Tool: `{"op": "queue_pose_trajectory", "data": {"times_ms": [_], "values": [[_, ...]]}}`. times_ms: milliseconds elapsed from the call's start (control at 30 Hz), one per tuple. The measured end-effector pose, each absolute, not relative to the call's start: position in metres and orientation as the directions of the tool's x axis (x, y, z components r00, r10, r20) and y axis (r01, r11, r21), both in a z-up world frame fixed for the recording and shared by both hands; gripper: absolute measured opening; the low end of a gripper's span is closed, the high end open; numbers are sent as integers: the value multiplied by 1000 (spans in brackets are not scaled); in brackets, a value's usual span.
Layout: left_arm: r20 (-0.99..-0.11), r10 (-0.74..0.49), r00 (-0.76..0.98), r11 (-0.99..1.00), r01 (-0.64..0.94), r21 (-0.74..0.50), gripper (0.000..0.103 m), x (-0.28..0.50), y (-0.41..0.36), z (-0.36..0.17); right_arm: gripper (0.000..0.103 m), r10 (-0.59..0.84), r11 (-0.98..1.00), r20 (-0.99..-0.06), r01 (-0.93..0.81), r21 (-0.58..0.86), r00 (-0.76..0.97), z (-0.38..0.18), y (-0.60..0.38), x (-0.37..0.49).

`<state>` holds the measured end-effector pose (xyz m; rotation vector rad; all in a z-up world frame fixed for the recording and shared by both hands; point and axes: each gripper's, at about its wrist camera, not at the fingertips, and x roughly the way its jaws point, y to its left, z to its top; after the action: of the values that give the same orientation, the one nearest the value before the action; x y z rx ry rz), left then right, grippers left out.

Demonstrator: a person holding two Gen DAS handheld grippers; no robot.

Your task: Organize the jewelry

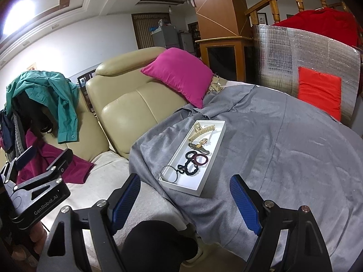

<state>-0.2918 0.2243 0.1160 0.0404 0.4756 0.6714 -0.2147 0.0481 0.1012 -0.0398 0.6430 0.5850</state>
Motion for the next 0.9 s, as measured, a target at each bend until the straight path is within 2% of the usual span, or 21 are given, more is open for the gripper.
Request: {"op": "queue_pose_trajectory", "data": {"times_ms": [900], "values": [[-437,604,667,782,-603,161,98,-297,239,110,84,497,835,-591,-535,127,636,101,66,-217]]}}
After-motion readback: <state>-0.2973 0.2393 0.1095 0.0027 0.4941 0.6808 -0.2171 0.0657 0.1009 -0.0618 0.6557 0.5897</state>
